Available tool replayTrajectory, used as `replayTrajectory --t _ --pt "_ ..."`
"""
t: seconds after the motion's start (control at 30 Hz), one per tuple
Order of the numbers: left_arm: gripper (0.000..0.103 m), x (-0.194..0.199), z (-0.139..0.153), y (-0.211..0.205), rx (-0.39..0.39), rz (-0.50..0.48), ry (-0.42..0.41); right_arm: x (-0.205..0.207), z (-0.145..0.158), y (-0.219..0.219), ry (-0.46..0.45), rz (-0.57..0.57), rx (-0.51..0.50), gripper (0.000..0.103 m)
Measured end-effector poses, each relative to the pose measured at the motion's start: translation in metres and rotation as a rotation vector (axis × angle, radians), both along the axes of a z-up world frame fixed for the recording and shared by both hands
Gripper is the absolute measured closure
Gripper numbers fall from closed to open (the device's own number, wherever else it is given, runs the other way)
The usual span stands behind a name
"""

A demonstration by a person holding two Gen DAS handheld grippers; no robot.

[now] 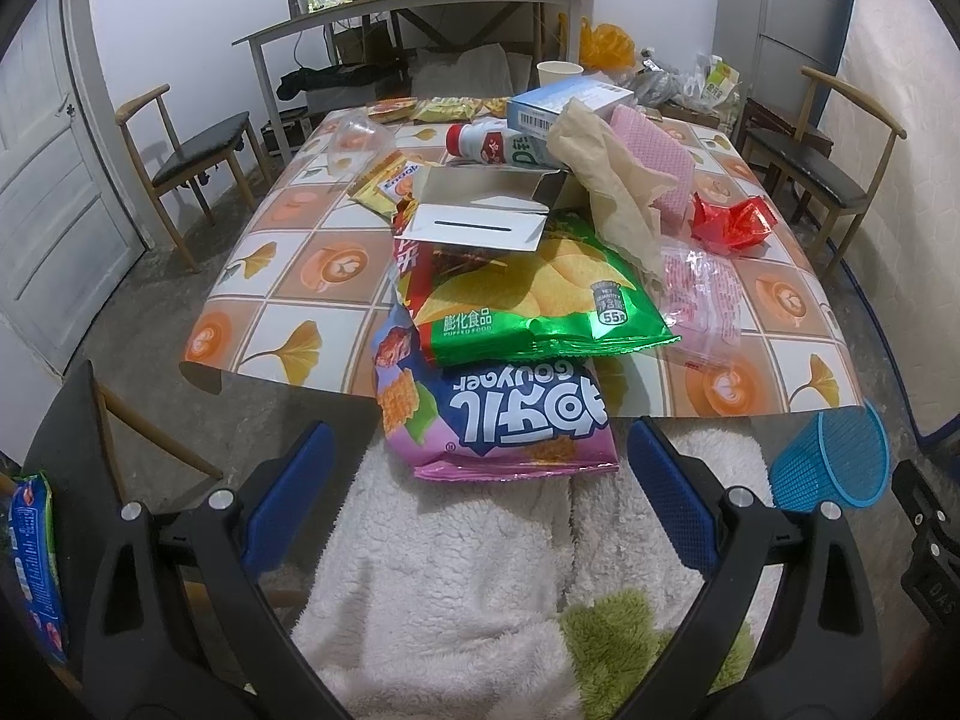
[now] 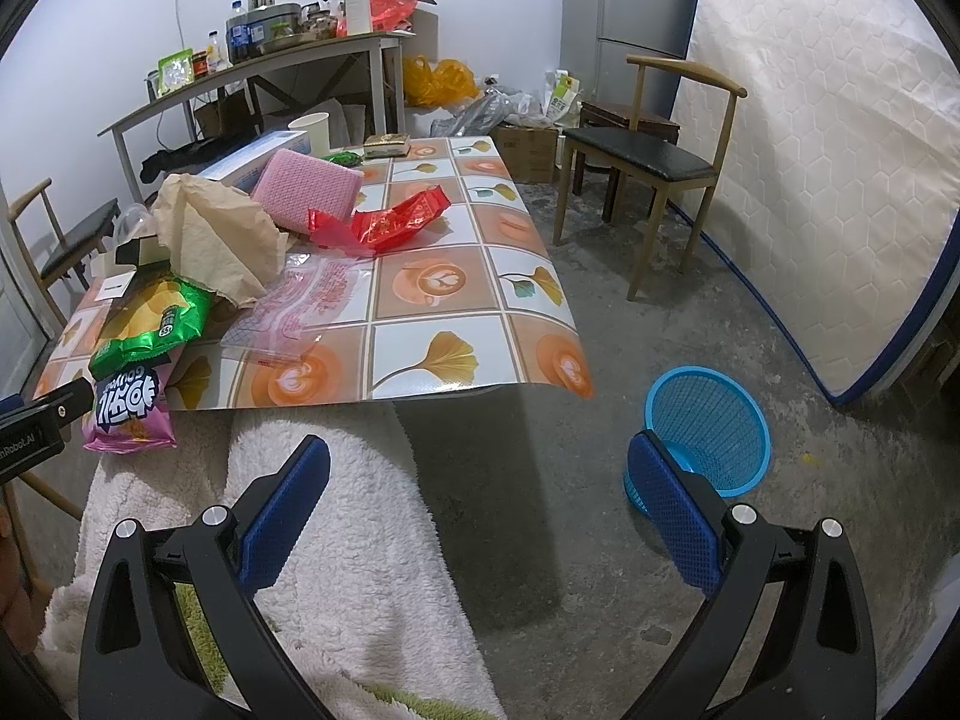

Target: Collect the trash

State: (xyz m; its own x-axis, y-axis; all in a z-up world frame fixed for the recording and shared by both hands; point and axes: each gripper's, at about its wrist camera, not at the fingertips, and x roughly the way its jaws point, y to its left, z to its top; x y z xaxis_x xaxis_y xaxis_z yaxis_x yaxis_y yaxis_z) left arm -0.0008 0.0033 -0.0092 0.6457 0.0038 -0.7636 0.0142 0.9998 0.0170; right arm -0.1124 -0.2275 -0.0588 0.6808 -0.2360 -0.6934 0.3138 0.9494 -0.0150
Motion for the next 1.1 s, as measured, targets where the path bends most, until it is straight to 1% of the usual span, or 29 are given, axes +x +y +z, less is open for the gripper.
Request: replayTrajectory --t 0.63,0.77,0.9,1.0,1.1 --pt "0.009 0.000 -0.001 -0.001 0.005 0.001 -0.001 0.000 0.001 -0.002 -0.005 0.001 0.006 0.006" --pt "0.009 -0.003 -0.003 0.009 -0.005 -0.001 -0.033 0.002 0.005 -0.002 -0.016 0.008 0.005 0.006" --pt "0.009 0.004 0.001 0.021 -0.015 -0.011 -0.061 0.013 0.017 0.001 -0.060 0.027 -0.015 0.006" --pt "0.009 0.014 0.005 0.034 -0.020 0.001 -0.060 0.025 0.031 0.005 -0.134 0.054 -0.015 0.006" --pt "0.009 0.022 0.009 0.047 -0.025 0.017 -0.064 0.034 0.039 0.008 -0.203 0.094 0.010 0.006"
